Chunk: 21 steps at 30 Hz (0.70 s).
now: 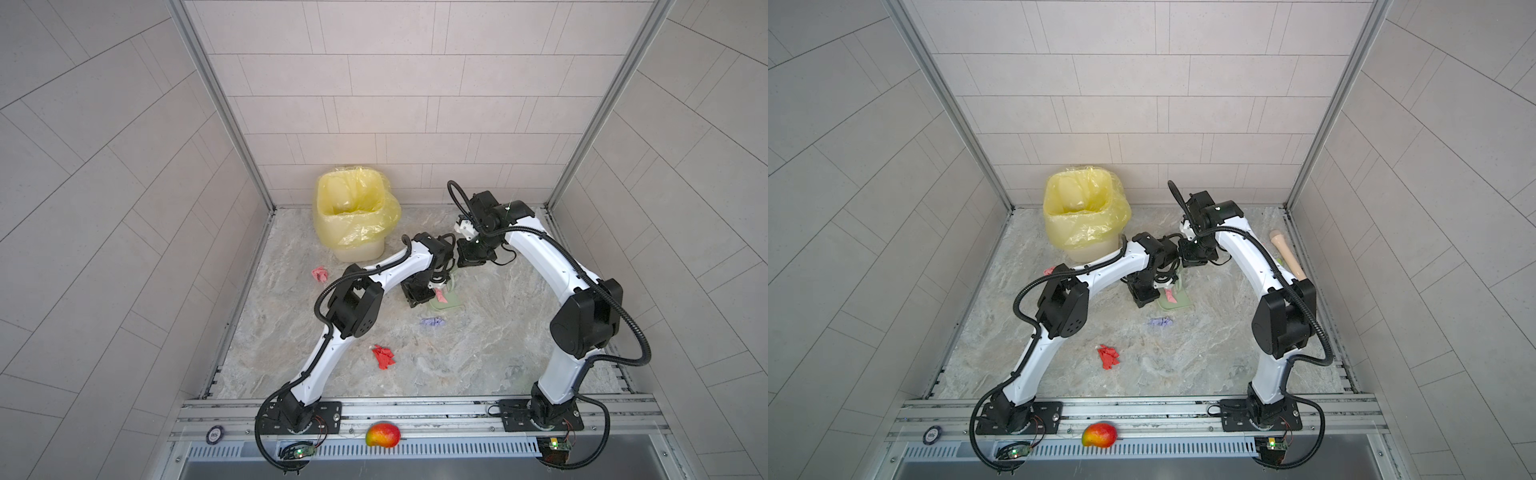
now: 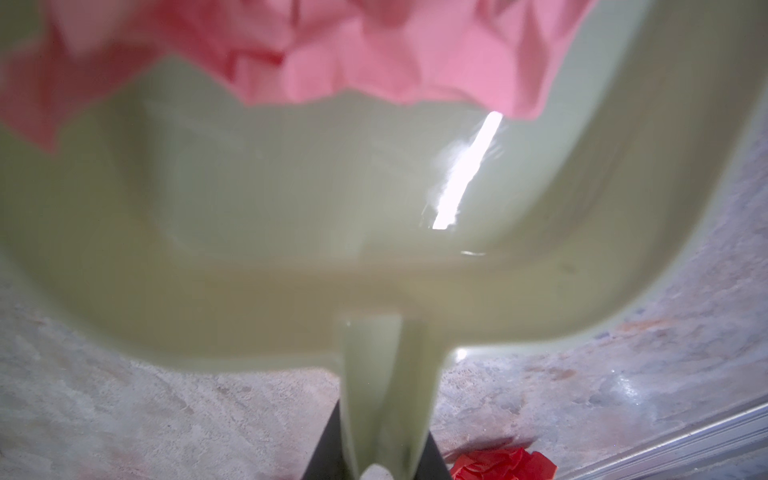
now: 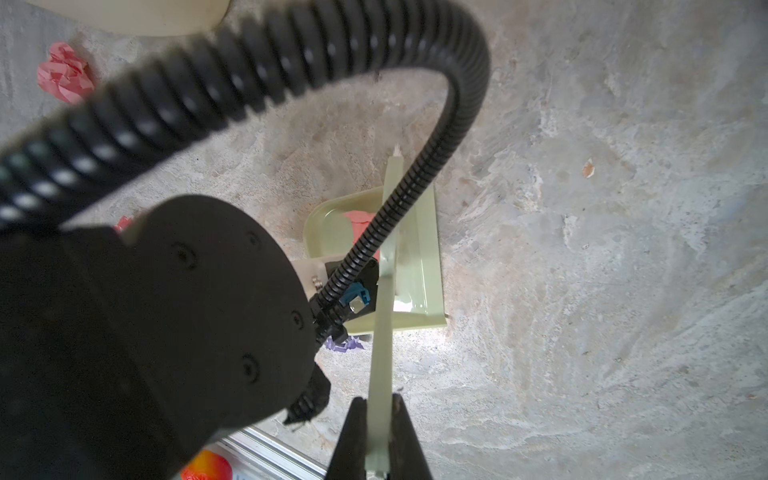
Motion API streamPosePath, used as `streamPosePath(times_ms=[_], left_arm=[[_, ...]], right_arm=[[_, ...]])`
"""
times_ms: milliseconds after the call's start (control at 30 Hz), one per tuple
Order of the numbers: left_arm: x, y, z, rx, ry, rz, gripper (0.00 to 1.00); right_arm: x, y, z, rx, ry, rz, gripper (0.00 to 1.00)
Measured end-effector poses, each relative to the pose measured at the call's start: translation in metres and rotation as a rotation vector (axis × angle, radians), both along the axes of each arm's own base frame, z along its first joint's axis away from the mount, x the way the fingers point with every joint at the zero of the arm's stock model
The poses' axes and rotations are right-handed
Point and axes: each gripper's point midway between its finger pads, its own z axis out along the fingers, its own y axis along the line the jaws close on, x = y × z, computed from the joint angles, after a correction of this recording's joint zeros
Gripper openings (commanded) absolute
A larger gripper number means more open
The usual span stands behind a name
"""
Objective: Sweep away the paper scraps from the table
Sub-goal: 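Sweep the pink scrap into the dustpan with the right gripper's brush, then lift the dustpan toward the yellow bin while the right gripper draws back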
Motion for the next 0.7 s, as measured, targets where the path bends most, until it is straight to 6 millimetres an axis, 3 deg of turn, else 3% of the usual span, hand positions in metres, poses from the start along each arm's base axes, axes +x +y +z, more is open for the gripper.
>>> streamPosePath(times_ms=[167,333,700], left_arm=[[0.002,-0.001,-0.007,-0.006,-0.012,0.005,0.00],[0.003,0.000,-0.007,-0.039,-0.036,0.022,0.00],[0.013,-0.007,0.035,-0.191,-0.162,0.063,0.00]], right_arm=[[-0.002,-0.014,0.004,-0.014,0.002,-0.029,0.00],[-0.005,-0.036,0.024,-0.022,-0.038,-0.073,0.00],[-0.009,-0.072,0.061,-0.051,-0.133,-0.153,0.00]])
